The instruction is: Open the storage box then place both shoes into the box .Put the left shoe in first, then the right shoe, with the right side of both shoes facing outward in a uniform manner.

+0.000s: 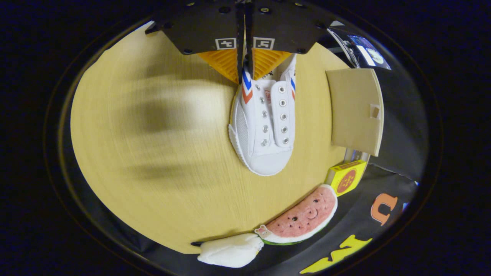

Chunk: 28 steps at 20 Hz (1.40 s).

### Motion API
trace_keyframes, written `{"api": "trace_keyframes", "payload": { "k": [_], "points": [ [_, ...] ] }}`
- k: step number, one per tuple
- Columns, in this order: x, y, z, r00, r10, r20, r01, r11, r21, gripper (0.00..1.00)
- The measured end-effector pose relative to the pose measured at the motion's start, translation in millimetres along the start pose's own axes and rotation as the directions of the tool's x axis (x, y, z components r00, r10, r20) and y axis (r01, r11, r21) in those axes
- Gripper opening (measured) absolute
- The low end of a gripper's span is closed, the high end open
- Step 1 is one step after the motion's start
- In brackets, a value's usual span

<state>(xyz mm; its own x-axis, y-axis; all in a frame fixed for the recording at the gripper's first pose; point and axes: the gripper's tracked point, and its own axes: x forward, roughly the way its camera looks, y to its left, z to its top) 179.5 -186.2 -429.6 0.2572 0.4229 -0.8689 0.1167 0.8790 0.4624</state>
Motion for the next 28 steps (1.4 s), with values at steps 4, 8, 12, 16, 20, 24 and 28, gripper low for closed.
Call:
{"api": "trace_keyframes", "payload": {
  "k": [4,8,12,16,20,24,28],
  "points": [
    [-27,10,-9,0.999,0.041,0.029,-0.041,0.999,0.012,0.01],
    [-61,44,-8,0.994,0.067,0.086,-0.069,0.998,0.014,0.01],
    [-93,101,-10,0.989,0.072,0.128,-0.07,0.997,-0.02,0.01],
    [-104,169,-15,0.988,0.062,0.143,-0.048,0.994,-0.1,0.01],
    [-101,244,-15,0.987,0.101,0.123,-0.081,0.984,-0.159,0.01],
    [-86,307,-22,0.99,0.083,0.113,-0.055,0.971,-0.232,0.01],
    [-52,341,-24,0.991,0.009,0.133,0.025,0.968,-0.25,0.01]
  ]
}}
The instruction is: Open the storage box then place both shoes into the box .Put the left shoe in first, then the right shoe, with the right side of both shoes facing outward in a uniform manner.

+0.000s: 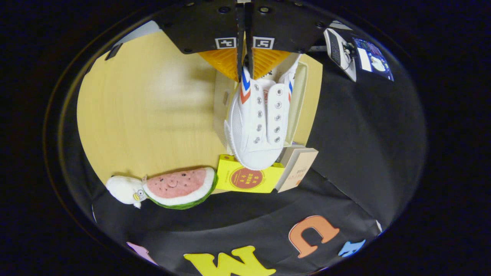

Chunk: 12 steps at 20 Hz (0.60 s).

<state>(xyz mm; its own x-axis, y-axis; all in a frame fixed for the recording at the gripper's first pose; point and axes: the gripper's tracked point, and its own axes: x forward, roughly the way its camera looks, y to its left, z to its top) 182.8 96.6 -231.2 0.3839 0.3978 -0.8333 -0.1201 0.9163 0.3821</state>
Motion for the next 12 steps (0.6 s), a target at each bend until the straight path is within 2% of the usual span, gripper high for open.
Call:
{"api": "trace_keyframes", "payload": {
  "k": [5,10,12],
  "points": [
    [38,2,-7,0.988,-0.152,0.013,0.152,0.988,0.0,0.01],
    [51,10,-11,0.968,-0.247,0.035,0.248,0.969,-0.016,0.01],
    [52,14,-10,0.964,-0.261,0.053,0.261,0.965,0.007,0.03]
  ]
}}
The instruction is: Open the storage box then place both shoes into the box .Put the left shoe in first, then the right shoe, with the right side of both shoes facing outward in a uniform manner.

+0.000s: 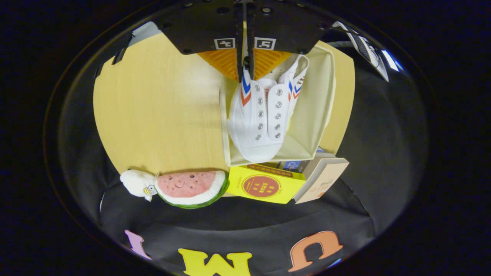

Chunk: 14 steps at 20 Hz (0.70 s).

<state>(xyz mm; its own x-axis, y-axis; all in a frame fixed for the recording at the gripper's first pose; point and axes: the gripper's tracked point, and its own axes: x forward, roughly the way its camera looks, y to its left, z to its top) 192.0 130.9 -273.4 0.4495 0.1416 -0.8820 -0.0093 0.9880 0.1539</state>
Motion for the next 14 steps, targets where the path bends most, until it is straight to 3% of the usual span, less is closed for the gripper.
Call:
{"api": "trace_keyframes", "payload": {
  "k": [1,3,7,12,14],
  "points": [
    [-1,5,-2,1.0,0.015,0.004,-0.015,1.0,0.026,0.08],
    [-5,14,-3,0.999,0.042,0.021,-0.043,0.998,0.038,0.31],
    [-27,20,9,0.994,0.011,0.107,-0.009,1.0,-0.018,0.62],
    [-61,19,13,0.981,-0.005,0.196,0.013,0.999,-0.042,0.87],
    [-73,18,12,0.973,-0.007,0.229,0.019,0.998,-0.053,0.89]
  ]
}}
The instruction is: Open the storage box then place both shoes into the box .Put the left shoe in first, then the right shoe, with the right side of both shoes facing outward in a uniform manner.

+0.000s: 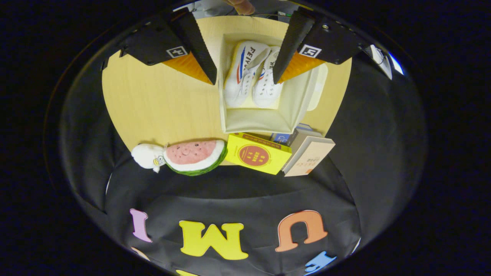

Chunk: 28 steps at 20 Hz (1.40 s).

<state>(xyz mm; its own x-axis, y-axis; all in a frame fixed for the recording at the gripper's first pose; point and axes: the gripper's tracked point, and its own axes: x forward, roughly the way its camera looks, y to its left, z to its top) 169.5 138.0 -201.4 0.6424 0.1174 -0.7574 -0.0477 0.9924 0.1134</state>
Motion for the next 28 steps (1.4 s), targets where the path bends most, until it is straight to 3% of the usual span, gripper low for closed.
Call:
{"api": "trace_keyframes", "payload": {
  "k": [7,8,14,20,28],
  "points": [
    [-47,-29,9,0.991,-0.045,0.123,0.046,0.999,-0.005,0.92],
    [-58,-32,15,0.984,-0.052,0.169,0.053,0.999,0.003,0.97],
    [-123,-61,46,0.899,-0.099,0.426,0.105,0.994,0.01,0.97],
    [-189,-81,69,0.773,-0.127,0.621,0.163,0.987,-0.001,0.97],
    [-227,-101,63,0.708,-0.132,0.694,0.18,0.984,0.004,0.96]
  ]
}}
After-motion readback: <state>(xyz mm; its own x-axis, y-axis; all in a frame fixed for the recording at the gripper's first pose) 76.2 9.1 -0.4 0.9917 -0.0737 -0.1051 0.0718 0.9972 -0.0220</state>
